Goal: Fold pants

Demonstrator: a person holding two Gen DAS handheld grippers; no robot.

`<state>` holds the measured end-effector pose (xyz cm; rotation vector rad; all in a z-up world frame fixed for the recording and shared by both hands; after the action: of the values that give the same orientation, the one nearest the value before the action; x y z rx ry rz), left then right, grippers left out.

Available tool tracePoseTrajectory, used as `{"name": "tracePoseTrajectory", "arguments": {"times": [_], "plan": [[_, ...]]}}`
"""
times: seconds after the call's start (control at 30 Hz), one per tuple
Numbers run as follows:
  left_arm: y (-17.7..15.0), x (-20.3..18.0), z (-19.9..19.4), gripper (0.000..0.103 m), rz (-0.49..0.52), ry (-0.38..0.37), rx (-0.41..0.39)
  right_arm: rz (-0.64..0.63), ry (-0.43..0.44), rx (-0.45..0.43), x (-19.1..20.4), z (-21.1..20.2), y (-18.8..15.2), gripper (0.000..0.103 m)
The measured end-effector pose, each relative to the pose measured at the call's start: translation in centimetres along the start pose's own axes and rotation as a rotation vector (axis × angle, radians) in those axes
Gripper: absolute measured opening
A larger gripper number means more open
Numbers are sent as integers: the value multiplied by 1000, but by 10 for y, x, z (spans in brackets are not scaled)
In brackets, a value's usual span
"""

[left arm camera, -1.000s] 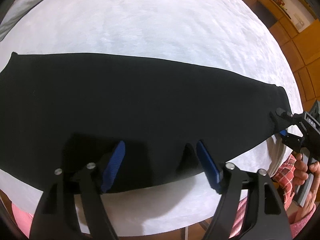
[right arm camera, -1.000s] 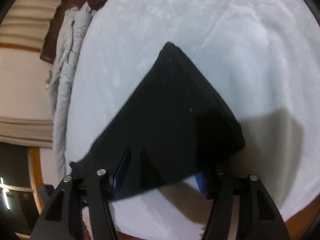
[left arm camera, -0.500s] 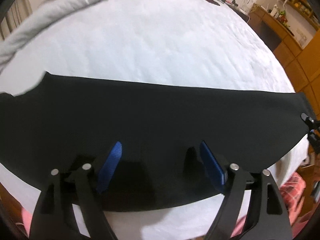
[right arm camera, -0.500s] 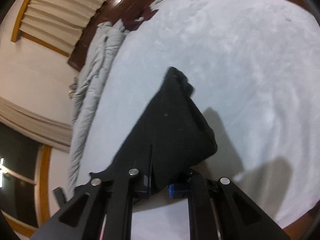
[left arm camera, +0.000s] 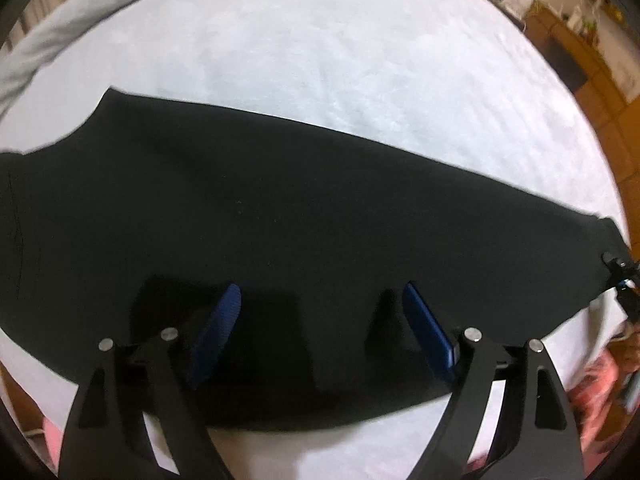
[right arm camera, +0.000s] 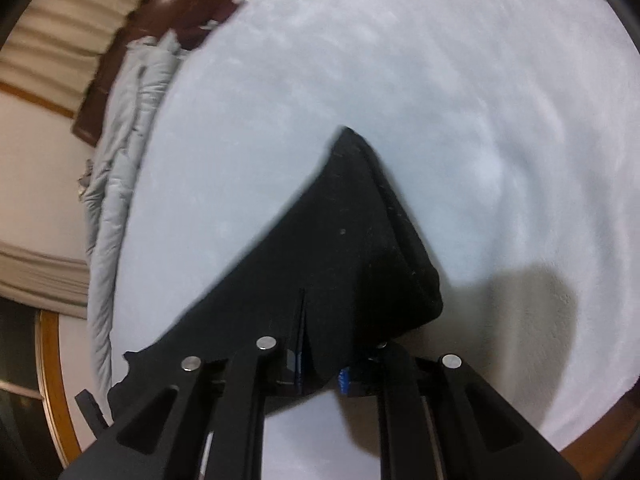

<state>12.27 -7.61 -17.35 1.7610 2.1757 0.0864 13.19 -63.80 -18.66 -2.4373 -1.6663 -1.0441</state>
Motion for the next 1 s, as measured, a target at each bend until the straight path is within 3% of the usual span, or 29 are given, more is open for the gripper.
{"name": "tracePoseTrajectory", "arguments": {"times": [0.1, 0.27, 0.37, 0.53, 0.87, 1.0], "plan": [[-1, 10, -15, 82, -20, -29, 16, -90, 10, -41, 42, -13, 7, 13], [-1, 46, -42, 83, -45, -28, 8, -322, 46, -54, 153, -10, 3, 17], [9, 58, -48, 85, -83, -25, -2, -413, 78, -19, 205, 5, -16, 18], [9, 86, -52, 85, -150, -31, -6, -540, 52, 50, 271, 46, -56, 18], [20, 92, -56, 85, -203, -55, -26, -659, 49, 233, 322, 121, -137, 19], [21, 89, -52, 85, -216, -84, -9, -714, 38, 254, 330, 142, -158, 40]]}}
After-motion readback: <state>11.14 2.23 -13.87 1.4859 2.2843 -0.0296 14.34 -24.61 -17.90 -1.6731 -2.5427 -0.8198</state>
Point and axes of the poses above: each gripper's, at about its wrist camera, not at the fingertips, and z roughly the way its jaws point, x to its left, y to its top, the point moved 8 cm from there along z, roughly the way its jaws point, and after that the axes turned 13 degrees about -z, right-handed, at the moved point
